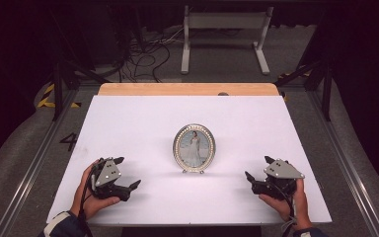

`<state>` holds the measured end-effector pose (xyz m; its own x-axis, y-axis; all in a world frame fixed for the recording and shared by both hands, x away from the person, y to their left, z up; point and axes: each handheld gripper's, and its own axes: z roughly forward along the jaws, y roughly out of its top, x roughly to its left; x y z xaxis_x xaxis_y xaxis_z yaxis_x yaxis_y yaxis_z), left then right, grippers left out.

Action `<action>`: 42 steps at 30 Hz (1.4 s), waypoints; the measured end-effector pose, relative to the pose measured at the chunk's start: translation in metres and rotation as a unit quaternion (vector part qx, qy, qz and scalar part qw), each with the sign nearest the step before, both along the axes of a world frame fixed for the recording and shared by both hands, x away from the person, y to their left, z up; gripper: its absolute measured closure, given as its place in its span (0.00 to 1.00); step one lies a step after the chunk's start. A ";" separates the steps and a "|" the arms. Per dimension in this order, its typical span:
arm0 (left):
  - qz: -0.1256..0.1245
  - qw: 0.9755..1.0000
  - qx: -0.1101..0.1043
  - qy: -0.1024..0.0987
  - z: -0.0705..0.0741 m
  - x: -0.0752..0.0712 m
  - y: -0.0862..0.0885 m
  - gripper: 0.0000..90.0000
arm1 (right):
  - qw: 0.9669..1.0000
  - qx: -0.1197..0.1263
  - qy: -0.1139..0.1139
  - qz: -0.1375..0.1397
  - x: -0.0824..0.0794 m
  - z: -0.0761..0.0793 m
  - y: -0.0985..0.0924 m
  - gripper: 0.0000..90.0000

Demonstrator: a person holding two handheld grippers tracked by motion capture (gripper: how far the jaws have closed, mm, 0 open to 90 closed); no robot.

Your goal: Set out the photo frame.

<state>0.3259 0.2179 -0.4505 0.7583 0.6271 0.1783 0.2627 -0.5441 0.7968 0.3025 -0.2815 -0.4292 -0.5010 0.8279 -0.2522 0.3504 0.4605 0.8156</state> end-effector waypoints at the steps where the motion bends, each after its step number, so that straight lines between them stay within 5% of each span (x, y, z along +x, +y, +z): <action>1: 0.002 1.000 -0.002 0.001 -0.001 -0.001 0.001 0.09 | 1.000 -0.001 0.000 0.000 -0.001 0.000 -0.001 0.21; 20: 0.030 1.000 -0.004 0.009 -0.006 -0.014 0.032 0.09 | 1.000 0.001 -0.005 -0.029 -0.012 -0.006 -0.023 0.21; 28: 0.044 0.999 -0.023 0.020 -0.010 -0.019 0.046 0.09 | 0.999 -0.007 -0.004 -0.038 -0.016 -0.011 -0.029 0.21; 42: 0.065 0.997 -0.027 0.023 -0.013 -0.025 0.057 0.09 | 0.998 0.024 0.009 -0.058 -0.019 -0.019 -0.042 0.21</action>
<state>0.3012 0.2747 -0.4631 0.6770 0.7278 0.1096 0.3641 -0.4606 0.8095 0.2833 -0.3238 -0.4478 -0.4052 0.8917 -0.2016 0.4145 0.3757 0.8289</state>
